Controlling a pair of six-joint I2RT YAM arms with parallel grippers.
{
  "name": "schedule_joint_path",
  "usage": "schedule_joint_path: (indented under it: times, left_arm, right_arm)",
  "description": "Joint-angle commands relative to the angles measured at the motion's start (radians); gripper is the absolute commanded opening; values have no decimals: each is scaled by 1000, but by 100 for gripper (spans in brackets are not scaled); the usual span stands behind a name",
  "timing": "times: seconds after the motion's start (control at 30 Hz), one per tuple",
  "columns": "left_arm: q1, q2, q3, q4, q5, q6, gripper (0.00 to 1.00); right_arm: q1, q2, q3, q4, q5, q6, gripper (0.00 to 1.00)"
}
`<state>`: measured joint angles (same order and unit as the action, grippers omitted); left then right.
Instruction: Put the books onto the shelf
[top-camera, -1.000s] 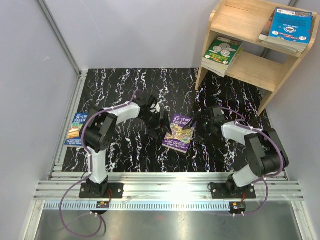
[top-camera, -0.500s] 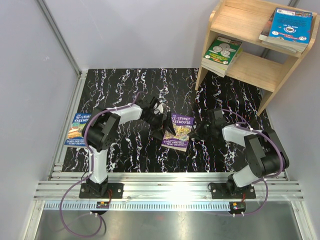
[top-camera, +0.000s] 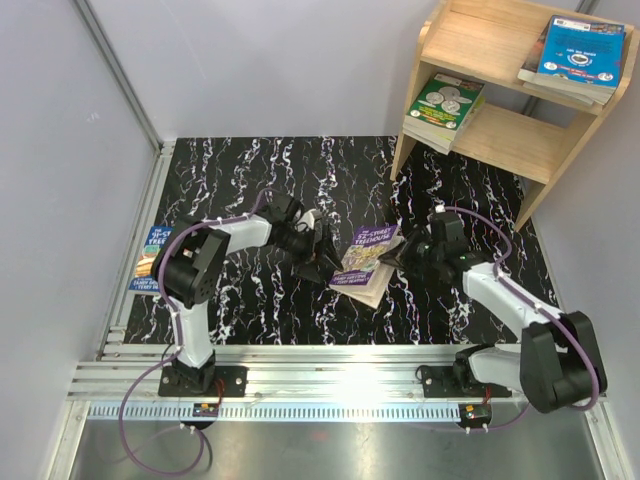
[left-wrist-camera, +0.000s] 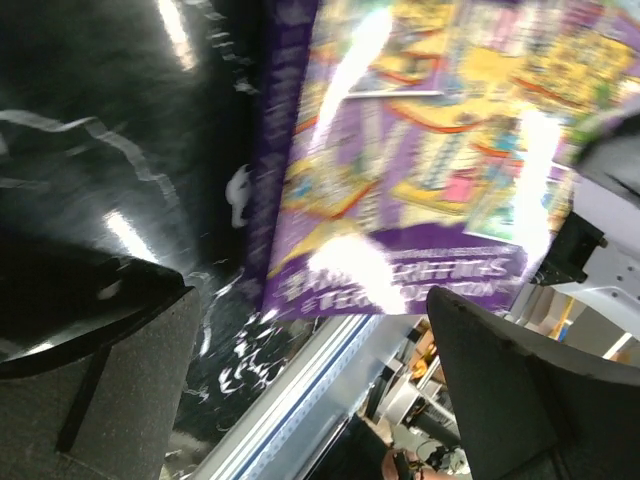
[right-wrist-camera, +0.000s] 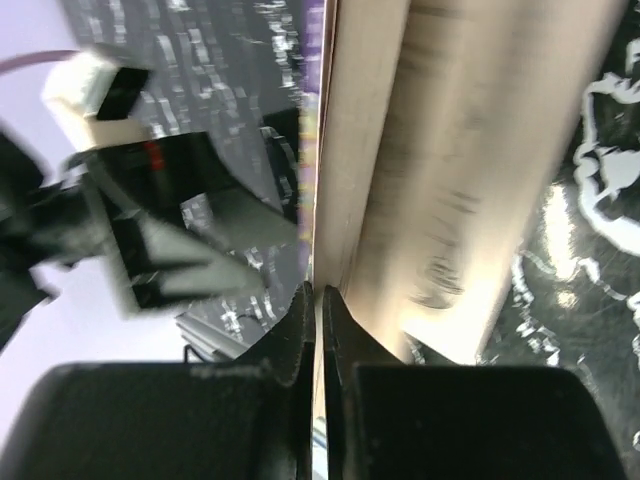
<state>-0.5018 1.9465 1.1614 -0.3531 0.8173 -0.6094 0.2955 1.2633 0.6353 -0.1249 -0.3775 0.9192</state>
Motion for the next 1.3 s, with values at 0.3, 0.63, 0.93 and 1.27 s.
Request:
schedule_joint_path:
  times: [0.3, 0.63, 0.93, 1.27]
  left_arm:
    - [63, -9, -183, 518, 200, -274, 99]
    - [6, 19, -76, 270, 129, -134, 99]
    - [-10, 55, 18, 146, 51, -75, 99]
    - [-27, 103, 35, 164, 117, -99, 99]
  right_arm:
    - [7, -188, 44, 22, -119, 99, 0]
    - [7, -187, 156, -232, -28, -6, 62]
    - [5, 34, 90, -394, 173, -126, 100]
    - [5, 298, 93, -187, 115, -109, 100]
